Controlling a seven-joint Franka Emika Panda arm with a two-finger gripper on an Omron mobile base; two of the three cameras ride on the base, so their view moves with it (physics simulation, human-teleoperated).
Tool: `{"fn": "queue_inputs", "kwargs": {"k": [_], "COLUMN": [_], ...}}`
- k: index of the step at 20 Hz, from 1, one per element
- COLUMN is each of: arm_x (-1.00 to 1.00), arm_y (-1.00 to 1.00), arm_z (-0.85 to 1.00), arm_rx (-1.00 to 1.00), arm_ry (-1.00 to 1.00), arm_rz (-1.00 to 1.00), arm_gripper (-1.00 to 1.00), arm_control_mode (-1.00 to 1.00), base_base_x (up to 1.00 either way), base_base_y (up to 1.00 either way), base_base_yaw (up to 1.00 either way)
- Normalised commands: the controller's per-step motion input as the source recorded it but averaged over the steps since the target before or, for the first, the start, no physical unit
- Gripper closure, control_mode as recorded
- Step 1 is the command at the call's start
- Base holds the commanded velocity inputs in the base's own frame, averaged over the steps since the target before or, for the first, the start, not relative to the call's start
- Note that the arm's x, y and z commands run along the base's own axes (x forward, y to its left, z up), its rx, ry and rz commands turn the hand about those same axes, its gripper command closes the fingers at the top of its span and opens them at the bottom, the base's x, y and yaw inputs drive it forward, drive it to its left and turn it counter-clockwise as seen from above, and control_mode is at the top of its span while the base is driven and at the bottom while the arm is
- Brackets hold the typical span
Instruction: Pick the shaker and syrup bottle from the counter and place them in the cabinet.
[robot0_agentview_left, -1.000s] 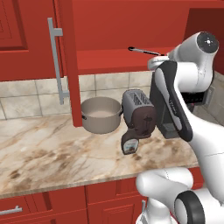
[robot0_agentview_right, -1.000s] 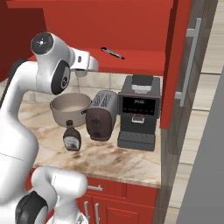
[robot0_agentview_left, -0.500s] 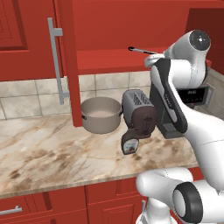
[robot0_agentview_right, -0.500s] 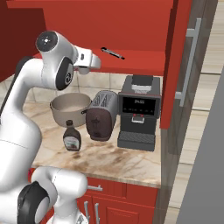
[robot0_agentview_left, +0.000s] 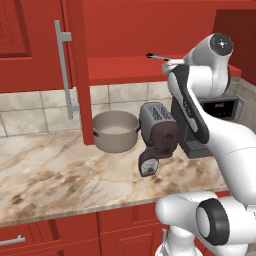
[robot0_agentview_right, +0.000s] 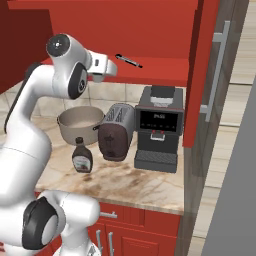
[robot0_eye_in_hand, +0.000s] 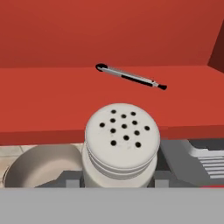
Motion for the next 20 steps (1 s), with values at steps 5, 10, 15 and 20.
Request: {"fn": "queue_inputs", "kwargs": {"k": [5, 10, 15, 20], "arm_x": [0.23, 0.22, 0.22, 0.22], "arm_y": [0.00, 0.00, 0.00, 0.00], "arm_z": [-0.01, -0.01, -0.01, -0.02], "arm_rx": [0.01, 0.01, 0.00, 0.00], "arm_ry": [-0.01, 0.00, 0.00, 0.00], "arm_rz": [0.00, 0.00, 0.00, 0.00], "arm_gripper": [1.00, 1.00, 1.00, 1.00], "arm_control_mode": [-1.00, -1.00, -1.00, -1.00], "base_base_x": [0.00, 0.00, 0.00, 0.00], "base_base_y": [0.00, 0.00, 0.00, 0.00], "base_base_yaw": [0.00, 0.00, 0.00, 0.00]}}
